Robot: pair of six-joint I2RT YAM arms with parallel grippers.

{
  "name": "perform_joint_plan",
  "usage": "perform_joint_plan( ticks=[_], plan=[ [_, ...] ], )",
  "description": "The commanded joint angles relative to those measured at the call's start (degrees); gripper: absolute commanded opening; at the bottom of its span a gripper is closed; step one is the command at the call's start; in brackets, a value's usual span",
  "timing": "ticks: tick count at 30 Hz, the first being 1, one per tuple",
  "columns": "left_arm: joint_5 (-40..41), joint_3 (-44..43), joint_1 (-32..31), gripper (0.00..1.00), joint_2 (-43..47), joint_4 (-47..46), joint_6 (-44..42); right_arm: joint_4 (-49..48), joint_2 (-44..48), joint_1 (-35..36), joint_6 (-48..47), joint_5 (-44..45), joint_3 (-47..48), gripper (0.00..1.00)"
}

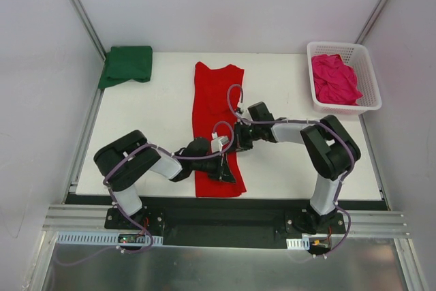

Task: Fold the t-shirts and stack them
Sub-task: Grab the bottom of the folded rectangular tshirt with both arms

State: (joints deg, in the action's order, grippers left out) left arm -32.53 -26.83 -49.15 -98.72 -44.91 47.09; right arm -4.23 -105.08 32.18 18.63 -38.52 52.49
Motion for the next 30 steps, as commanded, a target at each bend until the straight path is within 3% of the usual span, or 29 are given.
perform_joint_plan(
  ticks=[1, 14, 22, 30],
  plan=[
    [-0.15, -2.96, -0.51, 0.00, -3.67, -4.22, -0.86, -2.19, -1.97, 0.34, -0.88, -2.00, 4.46, 0.01],
    [-2.09, 1.16, -0.60, 0.00, -1.22, -3.53, -1.21, 1.50, -5.31, -0.89, -2.20, 2.74, 9.12, 0.02],
    [-1.04, 2.57, -0.60, 0.00, 6.16, 4.90, -4.72, 6.25, -6.46, -1.77, -3.86, 8.29, 11.05, 0.02],
    [-0.95, 2.92, -0.69, 0.00, 8.98, 7.11, -5.43, 7.74, -6.72, -3.27, -4.13, 10.48, 11.85, 0.02]
  ],
)
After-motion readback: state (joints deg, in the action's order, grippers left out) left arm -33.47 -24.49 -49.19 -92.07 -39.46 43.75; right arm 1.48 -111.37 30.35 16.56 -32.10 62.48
